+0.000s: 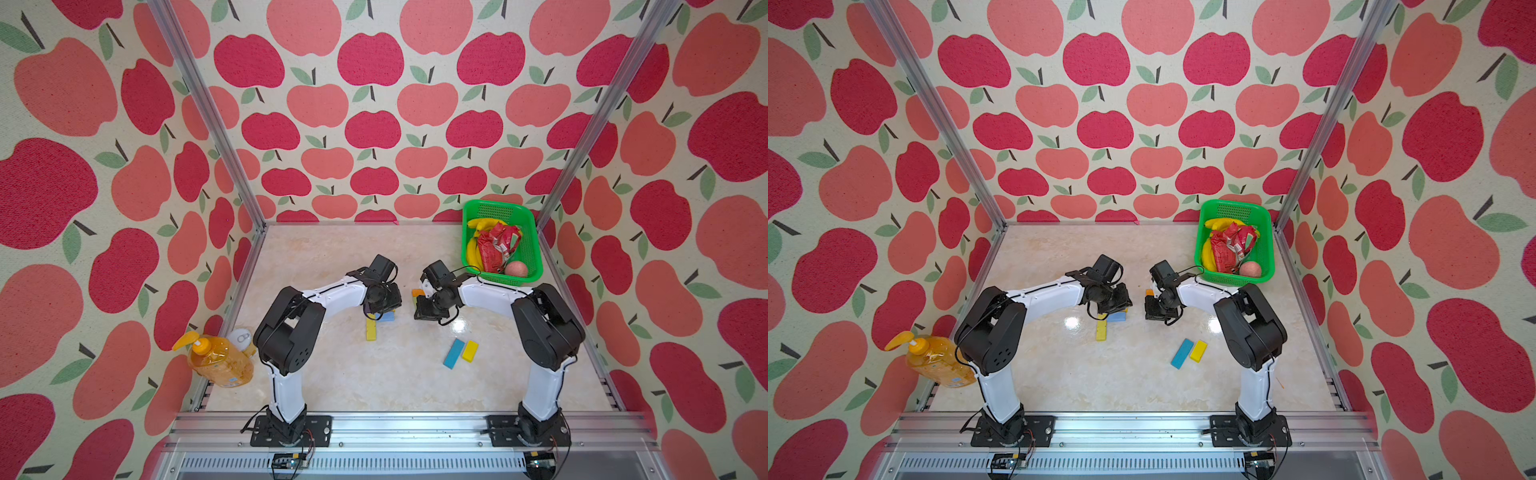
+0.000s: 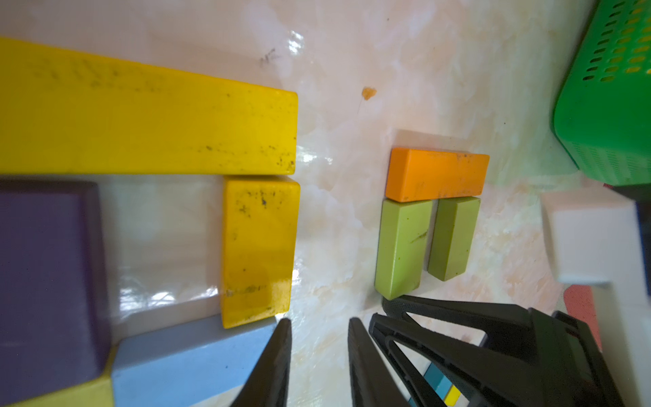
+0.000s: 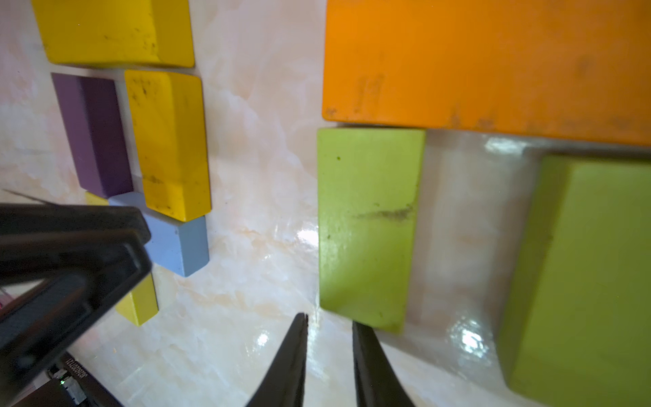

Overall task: Assemble the letter p with building blocks
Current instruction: Adjust the building block at the center of the board.

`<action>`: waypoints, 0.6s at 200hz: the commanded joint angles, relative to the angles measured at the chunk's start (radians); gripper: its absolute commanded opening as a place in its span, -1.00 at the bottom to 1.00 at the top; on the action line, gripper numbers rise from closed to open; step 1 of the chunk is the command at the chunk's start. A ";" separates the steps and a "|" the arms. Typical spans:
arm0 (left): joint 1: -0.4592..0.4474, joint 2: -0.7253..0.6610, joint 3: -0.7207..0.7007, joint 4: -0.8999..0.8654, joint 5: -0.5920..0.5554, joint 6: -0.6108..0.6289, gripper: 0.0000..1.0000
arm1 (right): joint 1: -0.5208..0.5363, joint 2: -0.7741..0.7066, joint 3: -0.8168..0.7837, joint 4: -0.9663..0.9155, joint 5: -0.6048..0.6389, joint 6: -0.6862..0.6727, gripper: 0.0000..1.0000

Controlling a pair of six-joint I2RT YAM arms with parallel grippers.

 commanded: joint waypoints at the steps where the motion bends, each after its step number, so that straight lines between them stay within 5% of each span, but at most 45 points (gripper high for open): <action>1: 0.006 -0.025 -0.019 0.010 0.006 0.013 -0.38 | -0.010 -0.100 0.023 -0.056 0.062 -0.031 -0.45; 59: 0.007 -0.029 -0.010 0.008 0.010 0.015 -0.37 | -0.118 -0.175 -0.026 -0.072 0.096 -0.072 -0.37; 120: 0.006 -0.012 0.015 -0.015 0.006 0.018 -0.37 | -0.137 -0.161 -0.108 0.020 -0.003 -0.029 -0.32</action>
